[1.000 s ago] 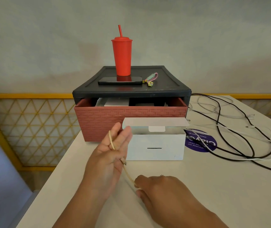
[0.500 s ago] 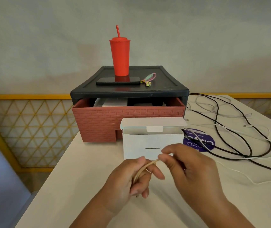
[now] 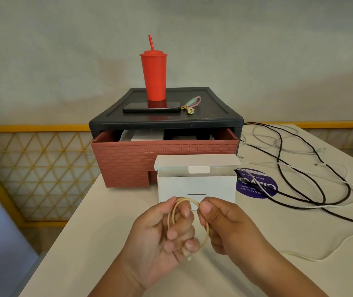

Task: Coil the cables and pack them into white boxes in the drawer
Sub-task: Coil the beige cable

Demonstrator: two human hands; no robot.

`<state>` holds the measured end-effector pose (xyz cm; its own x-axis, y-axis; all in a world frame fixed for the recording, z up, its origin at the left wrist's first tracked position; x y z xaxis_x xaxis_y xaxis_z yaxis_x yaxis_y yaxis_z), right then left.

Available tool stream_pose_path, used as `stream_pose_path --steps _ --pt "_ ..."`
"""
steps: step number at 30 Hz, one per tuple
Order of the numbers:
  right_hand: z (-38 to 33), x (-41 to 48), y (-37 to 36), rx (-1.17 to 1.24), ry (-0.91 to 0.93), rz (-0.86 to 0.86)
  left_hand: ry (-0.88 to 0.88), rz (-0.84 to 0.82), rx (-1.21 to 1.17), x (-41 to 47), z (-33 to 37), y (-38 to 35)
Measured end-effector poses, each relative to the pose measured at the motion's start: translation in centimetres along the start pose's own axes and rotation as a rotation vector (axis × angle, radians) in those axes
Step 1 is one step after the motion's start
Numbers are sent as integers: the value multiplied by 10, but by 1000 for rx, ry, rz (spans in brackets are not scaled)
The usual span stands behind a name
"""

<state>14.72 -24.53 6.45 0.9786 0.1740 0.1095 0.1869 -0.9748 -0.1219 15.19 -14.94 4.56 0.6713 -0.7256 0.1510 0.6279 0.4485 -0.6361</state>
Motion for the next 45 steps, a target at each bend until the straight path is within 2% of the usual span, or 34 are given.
stream_pose_path --steps 6,10,12,15,16,21,26,29,32,34,36,39,41,45 --pt "-2 4 7 -131 96 31 -19 107 23 -5 -2 5" --pt "-1 4 11 -149 128 95 1 3 -85 -1 3 -5" --pt "-1 4 10 -188 139 103 -27 55 -113 -2 5 2" --pt "3 3 10 -319 134 82 -58 -3 -180 -6 12 11" --pt "6 3 9 -396 141 66 -86 31 -159 -6 18 12" --pt "25 -2 -14 -820 114 -124 -338 406 14 -16 37 30" --pt "23 -6 -25 -988 115 -224 -318 581 280 -13 35 28" --pt "17 -9 -24 -1070 157 -267 -287 576 574 -12 34 20" --pt "4 -14 -27 -1110 304 -255 -259 515 928 -10 29 16" --pt "-3 -14 -28 -1149 436 -209 -248 516 1049 -9 26 17" --pt "-10 -16 -23 -1065 524 -108 -216 490 1095 -7 22 15" --pt "-18 -19 -15 -809 638 -30 -164 444 1049 -4 16 13" --pt "-22 -20 -11 -719 662 -23 -157 425 946 -4 16 10" --pt "-24 -25 -24 -851 738 -136 -203 545 537 -5 20 14"
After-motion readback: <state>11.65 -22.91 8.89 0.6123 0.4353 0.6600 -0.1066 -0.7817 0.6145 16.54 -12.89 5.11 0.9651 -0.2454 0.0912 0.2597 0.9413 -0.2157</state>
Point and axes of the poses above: each hand's wrist, its own x-axis towards the middle knuckle, its own y-axis out of the back of the hand, z = x × y, the point moved 6 cm from there along x, towards the middle knuckle, and after that the axes turned 12 degrees about x, right-handed, at the moved point
